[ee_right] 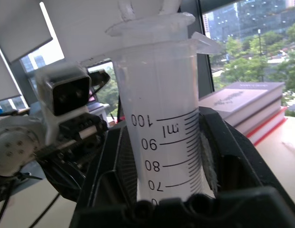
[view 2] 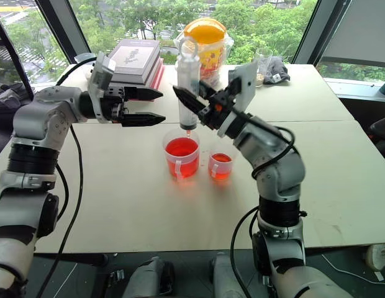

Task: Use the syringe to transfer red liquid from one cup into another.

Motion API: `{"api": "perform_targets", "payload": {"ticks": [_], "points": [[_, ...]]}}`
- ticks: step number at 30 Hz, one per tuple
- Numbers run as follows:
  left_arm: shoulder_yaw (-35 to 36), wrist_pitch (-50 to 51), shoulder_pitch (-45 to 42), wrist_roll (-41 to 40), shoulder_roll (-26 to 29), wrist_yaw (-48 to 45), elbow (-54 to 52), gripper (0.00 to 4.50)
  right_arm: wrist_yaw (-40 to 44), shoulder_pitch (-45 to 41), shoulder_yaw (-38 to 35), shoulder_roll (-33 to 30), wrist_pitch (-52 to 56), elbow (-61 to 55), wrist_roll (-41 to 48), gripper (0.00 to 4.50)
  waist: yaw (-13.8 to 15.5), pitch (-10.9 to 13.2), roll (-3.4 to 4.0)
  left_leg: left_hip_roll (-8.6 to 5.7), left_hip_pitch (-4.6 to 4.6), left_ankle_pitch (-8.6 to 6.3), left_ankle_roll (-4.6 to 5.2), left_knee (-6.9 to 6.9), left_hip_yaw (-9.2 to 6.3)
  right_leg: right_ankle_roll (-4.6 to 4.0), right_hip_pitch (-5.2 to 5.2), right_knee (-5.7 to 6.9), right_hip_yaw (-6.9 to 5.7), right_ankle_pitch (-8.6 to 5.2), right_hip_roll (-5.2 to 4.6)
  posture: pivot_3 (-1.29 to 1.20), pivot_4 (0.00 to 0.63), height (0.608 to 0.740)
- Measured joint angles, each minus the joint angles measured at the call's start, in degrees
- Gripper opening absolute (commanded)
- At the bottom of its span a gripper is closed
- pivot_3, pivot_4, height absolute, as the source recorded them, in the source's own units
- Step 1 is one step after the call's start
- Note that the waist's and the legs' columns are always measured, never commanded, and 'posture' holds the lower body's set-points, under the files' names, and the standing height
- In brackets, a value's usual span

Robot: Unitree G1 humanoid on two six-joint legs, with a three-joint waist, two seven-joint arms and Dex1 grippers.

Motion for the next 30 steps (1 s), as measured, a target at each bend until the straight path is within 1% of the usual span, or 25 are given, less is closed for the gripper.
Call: {"api": "perform_targets", "payload": {"ticks": [4, 9, 11, 15, 21, 23, 24, 27, 30], "points": [[1.1, 0.1, -1.1, 0.0, 0.4, -0.3, 0.4, 4.50, 1.0, 4.1, 4.7, 0.0, -7.2, 4.9, -3.7, 1.42, 0.0, 0.0, 0.00, 0.00, 0.00, 0.00, 0.00, 0.00, 0.00, 0.00, 0.00, 0.01, 0.00, 0.00, 0.00, 0.00, 0.150, 0.740], [1.0, 0.0, -1.4, 0.2, -0.4, -0.6, 1.4, 4.50, 1.2, 6.9, 7.7, 0.1, -12.1, 7.0, -5.8, 1.42, 0.0, 0.0, 0.00, 0.01, 0.00, 0.01, -0.01, 0.01, 0.00, 0.00, 0.00, 0.02, 0.00, 0.00, 0.00, 0.00, 0.150, 0.740], [1.0, -0.3, -2.0, 0.7, -1.1, -0.5, 2.2, 4.50, 1.2, 7.3, 8.1, -0.1, -13.0, 7.4, -6.3, 1.42, 0.1, 0.0, 0.00, 0.01, 0.01, 0.01, -0.01, 0.02, -0.01, 0.00, 0.01, 0.02, 0.00, 0.00, 0.00, 0.00, 0.150, 0.740], [0.7, -3.0, -5.1, 2.6, -4.3, -0.2, 5.7, 4.50, 1.0, 7.9, 9.3, -0.1, -14.1, 7.5, -7.1, 1.42, 0.2, 0.0, 0.00, 0.00, 0.01, 0.01, -0.01, 0.02, 0.00, 0.00, 0.02, 0.02, -0.02, 0.00, 0.00, 0.00, 0.150, 0.740], [-0.6, -5.1, -6.3, 4.6, -7.3, -0.6, 9.2, 4.50, 0.9, 8.1, 9.6, -0.8, -14.6, 7.5, -7.9, 1.42, 0.1, 0.0, 0.00, 0.01, 0.02, 0.01, -0.02, 0.01, -0.01, 0.00, 0.00, 0.03, -0.02, 0.00, 0.03, 0.00, 0.150, 0.740], [-1.3, -5.3, -6.4, 5.3, -8.4, -0.6, 10.0, 3.94, 0.8, 8.2, 9.6, -0.8, -14.6, 7.5, -8.2, 1.42, 0.0, 0.0, 0.00, 0.01, 0.01, 0.01, -0.02, 0.01, -0.01, 0.00, 0.01, 0.03, -0.01, 0.00, 0.02, 0.00, 0.150, 0.740], [-1.3, -5.3, -6.4, 5.4, -8.8, -0.6, 10.1, 3.59, 0.7, 8.3, 9.7, -0.9, -14.6, 7.5, -8.3, 1.42, 0.1, 0.0, -0.01, 0.01, 0.01, 0.01, -0.02, 0.01, -0.01, 0.00, 0.01, 0.03, -0.01, 0.00, 0.02, 0.00, 0.150, 0.740], [-1.4, -4.7, -6.4, 5.3, -9.8, -1.4, 9.7, 2.09, -0.1, 8.3, 9.3, -1.0, -14.6, 7.5, -8.7, 1.42, 0.1, 0.0, 0.00, 0.01, 0.01, 0.01, -0.02, 0.01, -0.01, 0.00, 0.01, 0.03, -0.01, 0.00, 0.02, 0.00, 0.150, 0.740], [-1.4, -3.9, -6.4, 5.3, -10.1, -1.5, 8.9, 0.76, -0.4, 8.3, 9.0, -1.2, -14.6, 7.9, -8.9, 1.42, 0.1, 0.0, 0.00, 0.01, 0.02, 0.01, -0.02, 0.01, -0.01, 0.00, 0.01, 0.03, 0.00, 0.00, 0.02, 0.00, 0.150, 0.740]]}}
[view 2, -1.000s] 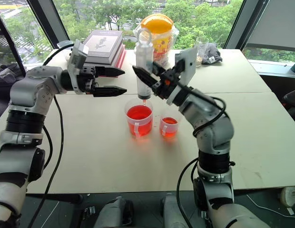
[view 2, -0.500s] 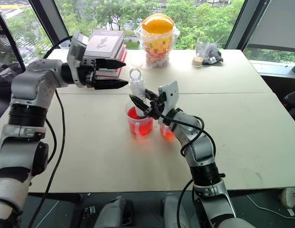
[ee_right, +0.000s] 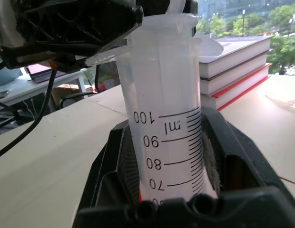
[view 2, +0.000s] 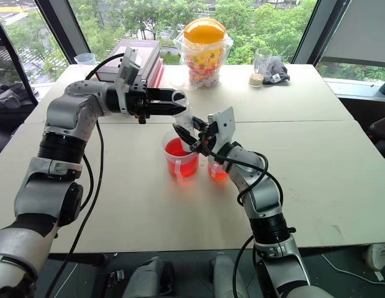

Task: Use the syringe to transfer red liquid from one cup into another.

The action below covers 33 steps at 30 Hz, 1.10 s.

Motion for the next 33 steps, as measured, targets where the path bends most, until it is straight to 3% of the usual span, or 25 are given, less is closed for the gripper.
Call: {"api": "perform_targets", "payload": {"ticks": [33], "points": [[0.3, 0.6, -4.1, -0.3, 0.0, -0.6, 4.1, 0.63, -0.1, -0.4, -1.2, 0.4, 3.0, -1.0, 2.1, 1.42, 0.2, 0.0, 0.00, -0.01, -0.01, 0.00, 0.00, 0.00, -0.01, 0.00, 0.01, -0.02, -0.01, 0.00, -0.01, 0.00, 0.150, 0.740]]}}
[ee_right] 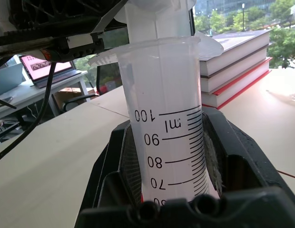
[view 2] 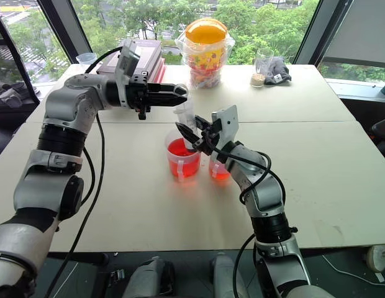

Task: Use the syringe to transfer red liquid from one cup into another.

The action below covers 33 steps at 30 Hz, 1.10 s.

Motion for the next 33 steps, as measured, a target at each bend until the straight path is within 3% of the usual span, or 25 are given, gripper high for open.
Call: {"api": "perform_targets", "payload": {"ticks": [31, 33], "points": [[0.0, -3.0, -2.1, -0.2, 1.0, -1.0, 2.1, 0.63, 0.3, -1.0, 0.0, 0.8, -0.2, 1.4, 0.6, 1.42, -0.2, 0.0, 0.00, 0.01, 0.00, 0.00, 0.00, 0.00, 0.00, 0.00, -0.01, 0.01, 0.00, 0.00, 0.01, 0.00, 0.150, 0.740], [0.0, -2.9, -2.1, -0.2, 1.2, -1.2, 1.9, 1.47, 0.3, -1.3, 0.1, 0.7, 0.2, 1.4, 0.8, 1.42, -0.2, 0.0, 0.00, 0.01, 0.00, 0.00, 0.00, 0.00, -0.01, 0.00, -0.01, 0.02, 0.00, 0.00, 0.02, 0.00, 0.150, 0.740]]}}
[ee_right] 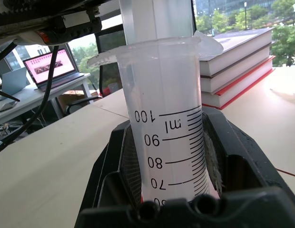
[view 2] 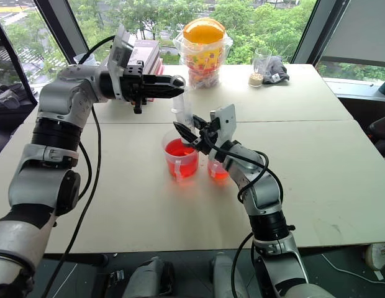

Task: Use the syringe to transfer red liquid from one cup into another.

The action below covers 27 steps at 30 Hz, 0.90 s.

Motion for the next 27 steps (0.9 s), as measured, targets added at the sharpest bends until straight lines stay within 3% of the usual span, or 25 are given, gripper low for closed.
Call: {"api": "perform_targets", "payload": {"ticks": [6, 27], "points": [[1.7, 0.2, 0.1, 0.1, 1.1, 1.6, -1.9, 4.42, 1.5, -2.0, 0.7, -0.6, 1.9, -2.0, 1.6, 1.42, 0.0, 0.0, 0.00, 0.01, 0.00, 0.00, 0.00, 0.00, 0.00, 0.00, -0.01, 0.02, 0.00, 0.00, 0.00, 0.00, 0.150, 0.740], [6.6, 8.1, 5.5, -3.8, 7.5, 2.9, -8.4, 4.42, -3.0, -5.9, -5.0, -2.1, 7.5, -6.4, 8.4, 1.42, 0.1, 0.0, 0.00, 0.01, 0.00, 0.00, -0.01, 0.02, 0.02, 0.00, -0.01, 0.06, -0.01, 0.00, -0.03, 0.00, 0.150, 0.740]]}}
